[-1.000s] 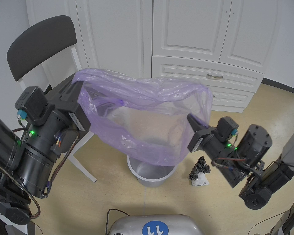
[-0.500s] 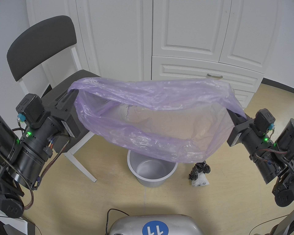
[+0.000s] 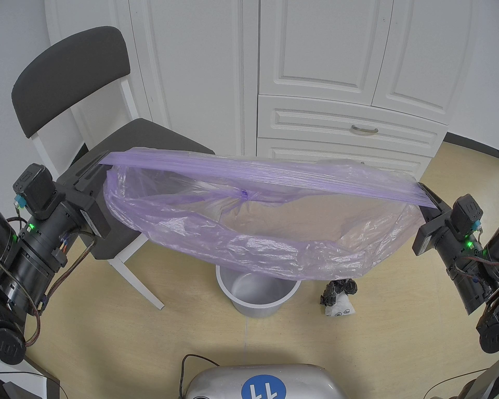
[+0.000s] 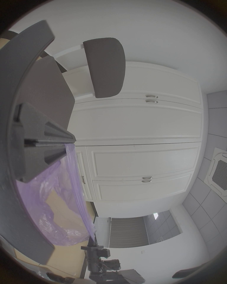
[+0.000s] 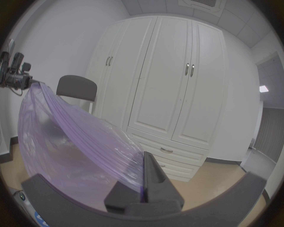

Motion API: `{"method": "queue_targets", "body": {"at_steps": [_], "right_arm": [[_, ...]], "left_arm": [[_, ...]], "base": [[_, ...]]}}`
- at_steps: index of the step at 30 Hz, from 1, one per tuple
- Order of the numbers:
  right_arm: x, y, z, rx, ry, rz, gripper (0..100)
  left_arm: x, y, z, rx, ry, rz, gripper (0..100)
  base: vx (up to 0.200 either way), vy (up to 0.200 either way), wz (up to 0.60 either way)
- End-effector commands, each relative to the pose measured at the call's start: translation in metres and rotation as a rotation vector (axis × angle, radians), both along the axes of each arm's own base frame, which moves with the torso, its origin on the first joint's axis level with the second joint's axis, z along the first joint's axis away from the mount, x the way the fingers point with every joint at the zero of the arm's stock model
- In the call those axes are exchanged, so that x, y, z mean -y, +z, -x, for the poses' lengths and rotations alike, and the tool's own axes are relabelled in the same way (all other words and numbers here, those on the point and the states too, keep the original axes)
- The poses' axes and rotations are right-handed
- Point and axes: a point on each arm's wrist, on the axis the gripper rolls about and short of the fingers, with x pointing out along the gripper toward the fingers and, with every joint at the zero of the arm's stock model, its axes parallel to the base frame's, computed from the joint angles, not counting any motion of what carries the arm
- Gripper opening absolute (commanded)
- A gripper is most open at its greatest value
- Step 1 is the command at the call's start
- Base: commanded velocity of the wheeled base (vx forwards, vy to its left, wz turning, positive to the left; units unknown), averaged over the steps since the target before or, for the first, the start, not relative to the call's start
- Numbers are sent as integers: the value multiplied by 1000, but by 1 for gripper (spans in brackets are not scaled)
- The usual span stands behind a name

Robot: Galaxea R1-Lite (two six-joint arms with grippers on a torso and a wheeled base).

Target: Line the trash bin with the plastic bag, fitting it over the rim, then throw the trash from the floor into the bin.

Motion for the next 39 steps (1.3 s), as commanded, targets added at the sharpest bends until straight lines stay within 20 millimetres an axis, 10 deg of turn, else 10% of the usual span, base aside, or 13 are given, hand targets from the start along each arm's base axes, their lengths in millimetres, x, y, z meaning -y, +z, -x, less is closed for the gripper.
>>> {"method": "queue_targets", "body": {"at_steps": [1, 39], "right_arm": [[3, -7, 4, -25, -15, 38, 0], [17, -30, 27, -84, 14, 211, 0]], "left_arm": [[-3, 1, 2, 6, 13, 5, 0], [-41, -12, 7, 4, -45, -87, 0]], "base": [[0, 0, 0], [0, 0, 0]]}}
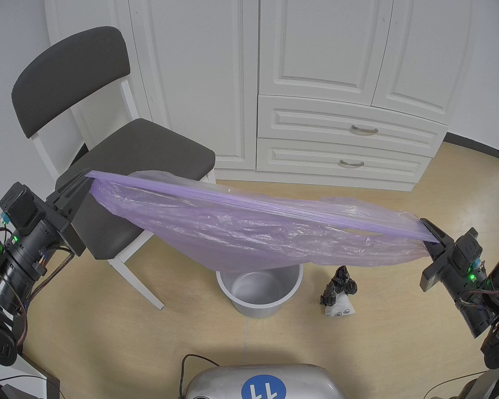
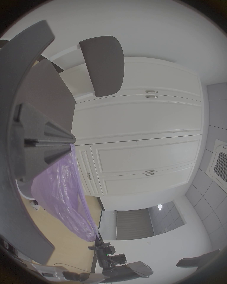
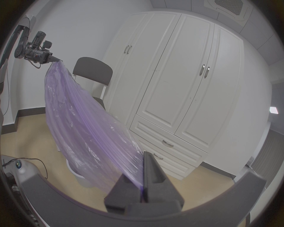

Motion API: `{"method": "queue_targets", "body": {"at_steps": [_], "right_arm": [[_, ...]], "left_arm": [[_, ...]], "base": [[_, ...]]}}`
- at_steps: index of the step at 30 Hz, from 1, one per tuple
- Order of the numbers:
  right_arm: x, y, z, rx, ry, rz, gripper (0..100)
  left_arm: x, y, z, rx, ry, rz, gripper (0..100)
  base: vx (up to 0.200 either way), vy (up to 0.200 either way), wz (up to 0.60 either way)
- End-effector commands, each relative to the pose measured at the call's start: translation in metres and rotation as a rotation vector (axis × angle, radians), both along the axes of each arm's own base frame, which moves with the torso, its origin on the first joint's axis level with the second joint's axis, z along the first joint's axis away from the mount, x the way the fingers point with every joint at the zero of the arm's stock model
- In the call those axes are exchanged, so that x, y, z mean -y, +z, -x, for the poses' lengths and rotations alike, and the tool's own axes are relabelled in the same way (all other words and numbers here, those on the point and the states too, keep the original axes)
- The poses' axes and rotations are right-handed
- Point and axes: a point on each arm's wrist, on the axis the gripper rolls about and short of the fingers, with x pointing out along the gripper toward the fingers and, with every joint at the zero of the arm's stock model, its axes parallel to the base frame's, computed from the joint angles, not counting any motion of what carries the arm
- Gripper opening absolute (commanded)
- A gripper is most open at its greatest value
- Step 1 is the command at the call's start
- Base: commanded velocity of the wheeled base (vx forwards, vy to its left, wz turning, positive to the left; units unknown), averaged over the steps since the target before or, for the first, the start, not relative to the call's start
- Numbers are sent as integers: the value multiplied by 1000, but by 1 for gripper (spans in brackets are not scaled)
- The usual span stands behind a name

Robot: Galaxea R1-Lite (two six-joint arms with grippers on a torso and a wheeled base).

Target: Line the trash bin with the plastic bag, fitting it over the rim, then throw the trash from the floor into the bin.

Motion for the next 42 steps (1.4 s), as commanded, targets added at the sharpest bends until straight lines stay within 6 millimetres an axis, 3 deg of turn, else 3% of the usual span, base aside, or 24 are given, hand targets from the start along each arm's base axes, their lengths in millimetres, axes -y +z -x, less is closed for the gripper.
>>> {"method": "queue_targets", "body": {"at_steps": [1, 12, 30, 33, 36, 42], "right_arm": [[0, 0, -1, 0, -2, 3, 0], [-3, 1, -2, 6, 10, 1, 0], [-28, -6, -9, -29, 104, 0, 0], [-37, -6, -8, -40, 147, -30, 0], [-51, -10, -6, -73, 215, -83, 0], [-60, -11, -1, -88, 268, -117, 0]], "left_arm": [[0, 1, 0, 3, 1, 0, 0], [29, 0, 1, -24, -155, 46, 0], [78, -27, -14, -113, -269, 21, 0], [93, -32, -23, -99, -246, 54, 0], [121, -41, -35, -87, -220, 89, 0], [147, -42, -38, -122, -213, 173, 0]], "base": [[0, 0, 0], [0, 0, 0], [0, 0, 0], [0, 0, 0], [0, 0, 0], [0, 0, 0]]}}
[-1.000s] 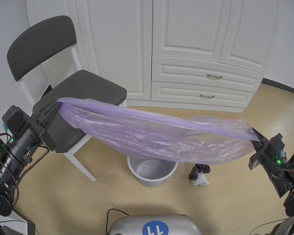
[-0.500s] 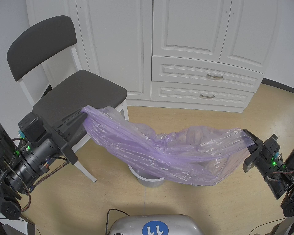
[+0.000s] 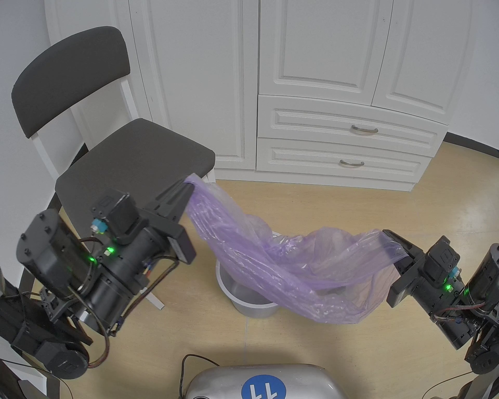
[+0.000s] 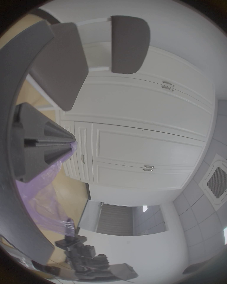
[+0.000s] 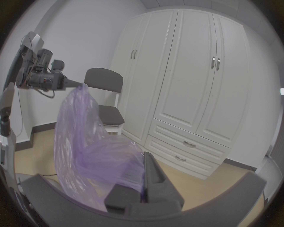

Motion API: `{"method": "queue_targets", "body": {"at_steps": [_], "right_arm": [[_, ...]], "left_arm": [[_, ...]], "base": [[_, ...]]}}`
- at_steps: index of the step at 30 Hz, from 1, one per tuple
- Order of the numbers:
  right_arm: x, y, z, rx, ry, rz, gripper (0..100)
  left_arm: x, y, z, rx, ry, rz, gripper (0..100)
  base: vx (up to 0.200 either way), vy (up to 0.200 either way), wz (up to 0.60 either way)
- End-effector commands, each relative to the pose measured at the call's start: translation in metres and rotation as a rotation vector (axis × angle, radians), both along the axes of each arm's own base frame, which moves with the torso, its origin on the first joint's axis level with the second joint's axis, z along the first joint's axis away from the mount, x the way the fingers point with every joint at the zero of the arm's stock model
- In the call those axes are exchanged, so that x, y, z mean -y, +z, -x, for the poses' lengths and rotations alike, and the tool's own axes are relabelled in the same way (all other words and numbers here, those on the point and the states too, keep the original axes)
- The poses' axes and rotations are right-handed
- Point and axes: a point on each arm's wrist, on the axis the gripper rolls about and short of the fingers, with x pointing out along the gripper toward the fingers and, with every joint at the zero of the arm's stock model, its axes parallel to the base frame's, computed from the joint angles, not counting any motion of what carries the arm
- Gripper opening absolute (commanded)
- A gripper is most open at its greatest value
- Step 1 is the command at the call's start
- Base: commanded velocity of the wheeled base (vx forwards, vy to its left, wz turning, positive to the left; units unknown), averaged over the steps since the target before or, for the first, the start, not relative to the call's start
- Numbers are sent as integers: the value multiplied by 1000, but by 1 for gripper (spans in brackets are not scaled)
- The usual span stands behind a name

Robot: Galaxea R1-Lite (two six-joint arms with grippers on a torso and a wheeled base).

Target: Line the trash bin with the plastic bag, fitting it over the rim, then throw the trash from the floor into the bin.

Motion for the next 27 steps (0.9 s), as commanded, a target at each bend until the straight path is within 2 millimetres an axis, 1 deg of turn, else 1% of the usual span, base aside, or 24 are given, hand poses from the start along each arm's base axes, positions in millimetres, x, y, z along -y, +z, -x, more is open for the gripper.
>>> {"method": "queue_targets", "body": {"at_steps": [1, 5, 6, 9, 13, 14, 16, 19, 21, 22, 27], "right_arm": [[-13, -4, 3, -23, 64, -16, 0], [-18, -5, 5, -29, 90, -29, 0], [-20, -8, 5, -46, 100, -33, 0], [-26, -12, 1, -70, 110, -52, 0], [-37, -18, -9, -93, 118, -105, 0], [-43, -23, -14, -108, 118, -121, 0], [-47, -29, -18, -132, 120, -119, 0], [-53, -30, -24, -143, 124, -147, 0], [-59, -30, -27, -149, 131, -177, 0], [-65, -30, -32, -156, 133, -210, 0], [-81, -35, -47, -190, 144, -309, 0]], "left_arm": [[32, -13, -8, -52, -56, 33, 0], [35, -7, -10, -48, -66, 70, 0], [36, -5, -12, -40, -70, 84, 0], [38, -5, -14, -48, -75, 100, 0], [41, -2, -16, -40, -80, 110, 0], [43, -2, -19, -38, -80, 114, 0], [45, -2, -21, -36, -82, 115, 0], [47, -1, -23, -35, -85, 129, 0], [49, -1, -25, -37, -91, 136, 0], [50, -1, -25, -44, -100, 150, 0], [71, -12, -21, -130, -186, 232, 0]], "base": [[0, 0, 0], [0, 0, 0], [0, 0, 0], [0, 0, 0], [0, 0, 0], [0, 0, 0], [0, 0, 0], [0, 0, 0], [0, 0, 0], [0, 0, 0], [0, 0, 0]]}}
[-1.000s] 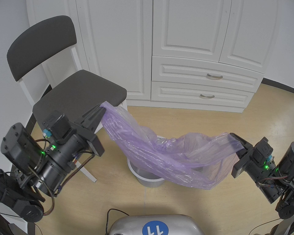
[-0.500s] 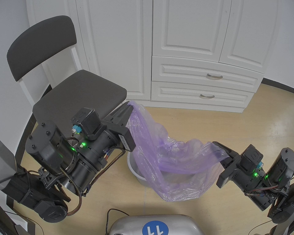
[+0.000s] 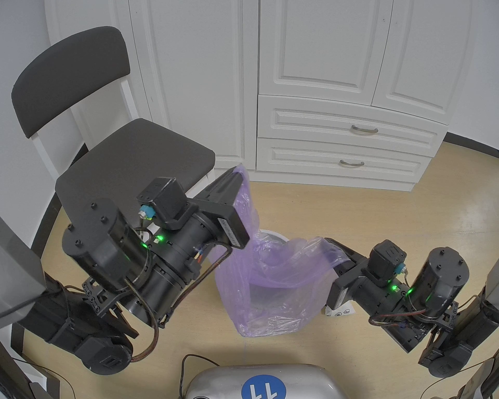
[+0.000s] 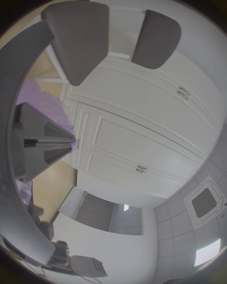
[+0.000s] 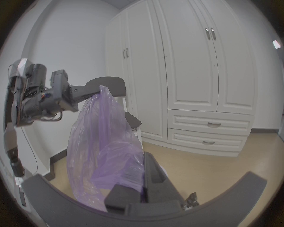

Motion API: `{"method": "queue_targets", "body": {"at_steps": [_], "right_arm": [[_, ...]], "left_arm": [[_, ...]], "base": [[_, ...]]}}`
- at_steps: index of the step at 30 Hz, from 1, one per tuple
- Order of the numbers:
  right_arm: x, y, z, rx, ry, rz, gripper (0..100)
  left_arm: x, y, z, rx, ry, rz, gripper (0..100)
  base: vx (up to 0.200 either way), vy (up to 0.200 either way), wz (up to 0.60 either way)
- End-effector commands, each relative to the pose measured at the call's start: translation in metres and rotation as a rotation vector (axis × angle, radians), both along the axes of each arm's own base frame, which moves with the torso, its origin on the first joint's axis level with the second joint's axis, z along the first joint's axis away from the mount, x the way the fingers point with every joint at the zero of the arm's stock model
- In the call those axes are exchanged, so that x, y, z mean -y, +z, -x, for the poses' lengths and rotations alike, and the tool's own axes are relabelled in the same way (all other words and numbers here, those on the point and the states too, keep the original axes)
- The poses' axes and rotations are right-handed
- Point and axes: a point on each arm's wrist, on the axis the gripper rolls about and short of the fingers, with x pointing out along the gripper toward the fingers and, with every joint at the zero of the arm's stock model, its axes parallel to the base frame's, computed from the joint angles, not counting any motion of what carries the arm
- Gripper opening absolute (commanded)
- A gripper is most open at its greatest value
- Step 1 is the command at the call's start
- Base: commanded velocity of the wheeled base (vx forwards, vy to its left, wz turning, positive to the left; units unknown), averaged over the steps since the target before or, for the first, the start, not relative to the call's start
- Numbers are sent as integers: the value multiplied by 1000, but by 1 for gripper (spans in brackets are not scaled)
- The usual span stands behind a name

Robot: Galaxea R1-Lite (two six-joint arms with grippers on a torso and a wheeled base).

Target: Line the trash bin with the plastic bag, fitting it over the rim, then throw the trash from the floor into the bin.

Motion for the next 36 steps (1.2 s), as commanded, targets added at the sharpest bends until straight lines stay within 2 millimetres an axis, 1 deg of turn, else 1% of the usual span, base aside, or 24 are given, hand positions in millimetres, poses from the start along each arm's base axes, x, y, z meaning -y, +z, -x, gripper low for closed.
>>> {"method": "queue_targets", "body": {"at_steps": [1, 5, 8, 10, 11, 14, 15, 18, 21, 24, 25, 27, 28, 32, 36], "right_arm": [[-20, -12, -15, -34, 12, -45, 0], [-27, -15, -14, -64, 35, -90, 0], [-29, -18, -17, -80, 36, -105, 0], [-30, -19, -17, -82, 36, -108, 0], [-33, -23, -23, -98, 31, -124, 0], [-35, -28, -27, -110, 24, -122, 0], [-36, -31, -30, -119, 21, -130, 0], [-39, -32, -32, -138, 28, -169, 0], [-43, -32, -37, -163, 38, -239, 0], [-44, -34, -41, -178, 35, -268, 0], [-46, -40, -45, -192, 28, -276, 0], [-47, -43, -47, -199, 23, -271, 0], [-47, -48, -50, -208, 17, -264, 0], [-48, -55, -52, -227, 23, -254, 0], [-49, -57, -52, -249, 36, -280, 0]], "left_arm": [[21, -14, -2, -61, -59, 26, 0], [32, -30, -11, -91, -50, 6, 0], [35, -34, -14, -100, -43, 3, 0], [36, -35, -14, -102, -41, 1, 0], [37, -38, -18, -108, -36, -1, 0], [38, -41, -21, -115, -31, -1, 0], [38, -43, -25, -122, -25, 11, 0], [36, -43, -30, -131, -19, 28, 0], [34, -47, -38, -136, 2, 27, 0], [34, -50, -40, -140, 7, 25, 0], [36, -54, -41, -150, 6, 15, 0], [36, -56, -42, -153, 8, 12, 0], [38, -59, -43, -158, 7, 6, 0], [39, -62, -44, -162, 6, 4, 0], [39, -63, -45, -165, 7, 2, 0]], "base": [[0, 0, 0], [0, 0, 0], [0, 0, 0], [0, 0, 0], [0, 0, 0], [0, 0, 0], [0, 0, 0], [0, 0, 0], [0, 0, 0], [0, 0, 0], [0, 0, 0], [0, 0, 0], [0, 0, 0], [0, 0, 0], [0, 0, 0]]}}
